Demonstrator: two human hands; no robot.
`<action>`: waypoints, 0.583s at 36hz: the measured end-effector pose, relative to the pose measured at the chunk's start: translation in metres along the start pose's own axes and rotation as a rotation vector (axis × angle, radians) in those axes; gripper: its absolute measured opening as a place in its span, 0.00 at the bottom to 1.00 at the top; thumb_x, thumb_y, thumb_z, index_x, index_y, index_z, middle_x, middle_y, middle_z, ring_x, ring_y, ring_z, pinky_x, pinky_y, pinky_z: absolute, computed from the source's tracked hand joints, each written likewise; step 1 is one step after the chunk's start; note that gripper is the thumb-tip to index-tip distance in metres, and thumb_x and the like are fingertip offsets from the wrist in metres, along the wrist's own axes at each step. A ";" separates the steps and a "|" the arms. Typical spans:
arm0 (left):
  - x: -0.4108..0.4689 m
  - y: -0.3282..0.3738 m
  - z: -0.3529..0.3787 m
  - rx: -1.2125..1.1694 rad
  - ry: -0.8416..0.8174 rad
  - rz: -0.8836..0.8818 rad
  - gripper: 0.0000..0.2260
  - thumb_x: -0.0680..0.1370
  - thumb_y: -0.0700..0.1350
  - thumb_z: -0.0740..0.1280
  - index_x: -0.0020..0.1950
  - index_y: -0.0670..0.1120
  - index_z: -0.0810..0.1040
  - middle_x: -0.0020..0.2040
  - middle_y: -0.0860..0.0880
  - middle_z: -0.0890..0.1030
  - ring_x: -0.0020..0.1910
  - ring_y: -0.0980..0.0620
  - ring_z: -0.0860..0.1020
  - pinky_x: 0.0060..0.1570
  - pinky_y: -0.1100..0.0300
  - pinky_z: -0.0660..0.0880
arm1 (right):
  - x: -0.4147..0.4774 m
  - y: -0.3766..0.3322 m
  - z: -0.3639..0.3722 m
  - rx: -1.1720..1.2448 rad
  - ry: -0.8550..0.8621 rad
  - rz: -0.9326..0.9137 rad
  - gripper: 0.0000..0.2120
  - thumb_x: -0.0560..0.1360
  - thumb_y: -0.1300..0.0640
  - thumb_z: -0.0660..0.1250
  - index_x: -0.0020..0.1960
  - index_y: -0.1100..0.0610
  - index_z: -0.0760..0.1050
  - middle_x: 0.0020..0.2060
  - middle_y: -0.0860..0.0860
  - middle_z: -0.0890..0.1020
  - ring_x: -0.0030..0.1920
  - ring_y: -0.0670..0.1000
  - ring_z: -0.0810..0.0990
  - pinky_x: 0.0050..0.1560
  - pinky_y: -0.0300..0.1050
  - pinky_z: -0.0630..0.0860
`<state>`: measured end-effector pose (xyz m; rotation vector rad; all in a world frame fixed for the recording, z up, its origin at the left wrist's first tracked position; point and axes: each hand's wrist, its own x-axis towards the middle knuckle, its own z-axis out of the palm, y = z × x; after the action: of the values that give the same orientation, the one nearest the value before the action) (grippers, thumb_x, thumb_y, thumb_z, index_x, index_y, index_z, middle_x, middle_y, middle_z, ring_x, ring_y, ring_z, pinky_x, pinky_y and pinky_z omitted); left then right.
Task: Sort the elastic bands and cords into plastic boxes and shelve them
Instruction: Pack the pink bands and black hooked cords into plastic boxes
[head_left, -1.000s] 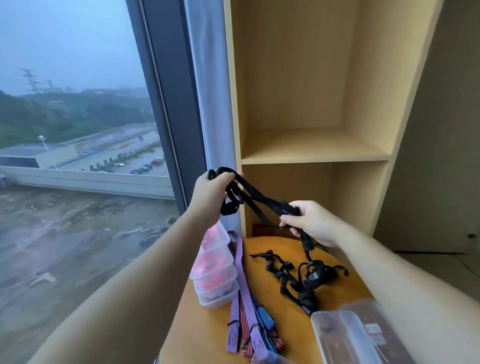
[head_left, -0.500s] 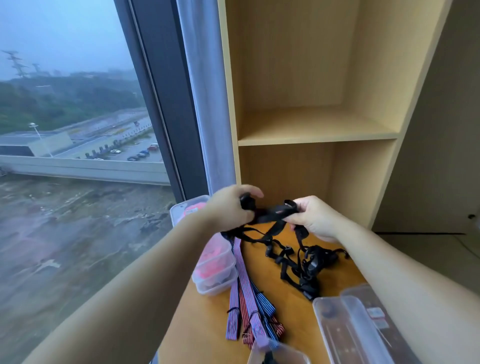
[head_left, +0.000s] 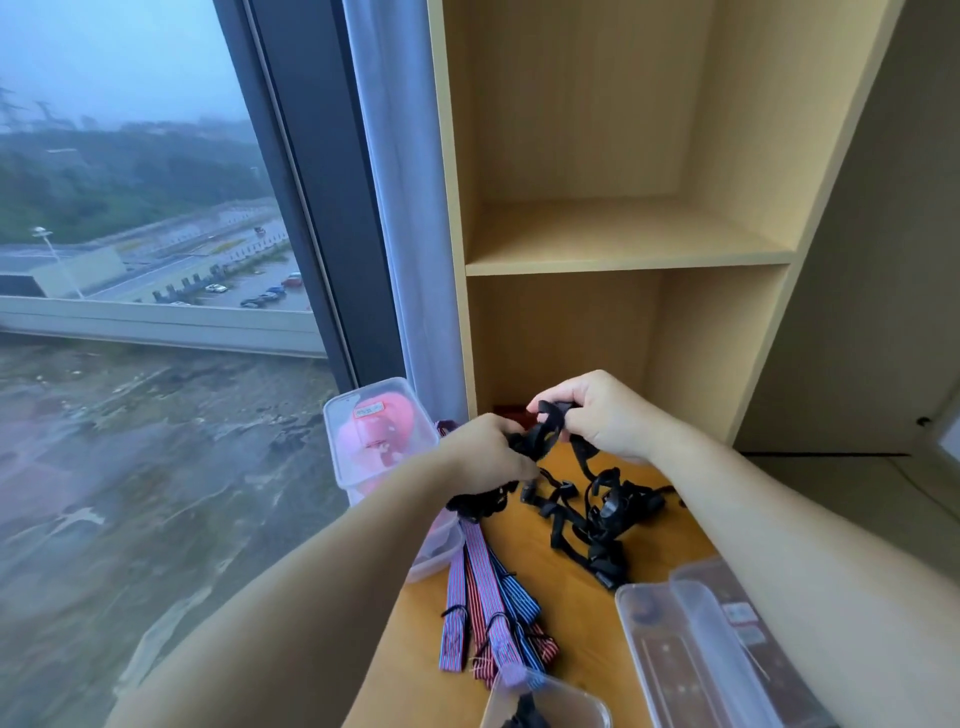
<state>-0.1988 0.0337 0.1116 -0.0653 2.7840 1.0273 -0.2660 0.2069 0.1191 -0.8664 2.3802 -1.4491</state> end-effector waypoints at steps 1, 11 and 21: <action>-0.001 0.000 -0.003 -0.058 0.058 -0.005 0.03 0.70 0.48 0.70 0.39 0.50 0.78 0.32 0.51 0.78 0.32 0.51 0.77 0.37 0.57 0.75 | -0.001 0.000 -0.002 0.016 -0.010 0.004 0.17 0.75 0.67 0.68 0.43 0.44 0.84 0.39 0.57 0.85 0.34 0.46 0.77 0.50 0.49 0.78; -0.004 0.023 -0.020 -0.458 0.322 0.123 0.07 0.72 0.39 0.63 0.35 0.48 0.75 0.29 0.51 0.81 0.28 0.54 0.78 0.32 0.58 0.77 | -0.011 0.037 0.002 0.019 -0.063 0.132 0.04 0.74 0.54 0.73 0.48 0.53 0.82 0.45 0.49 0.86 0.49 0.48 0.83 0.61 0.48 0.76; -0.003 0.033 -0.018 -0.462 0.347 0.137 0.06 0.73 0.39 0.63 0.37 0.47 0.75 0.29 0.51 0.80 0.26 0.55 0.77 0.29 0.62 0.77 | -0.022 0.073 0.009 -0.011 -0.005 0.248 0.08 0.73 0.61 0.74 0.47 0.48 0.81 0.46 0.48 0.82 0.44 0.46 0.83 0.42 0.39 0.80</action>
<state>-0.2014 0.0467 0.1468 -0.1227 2.8028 1.8358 -0.2705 0.2380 0.0493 -0.5516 2.3934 -1.3358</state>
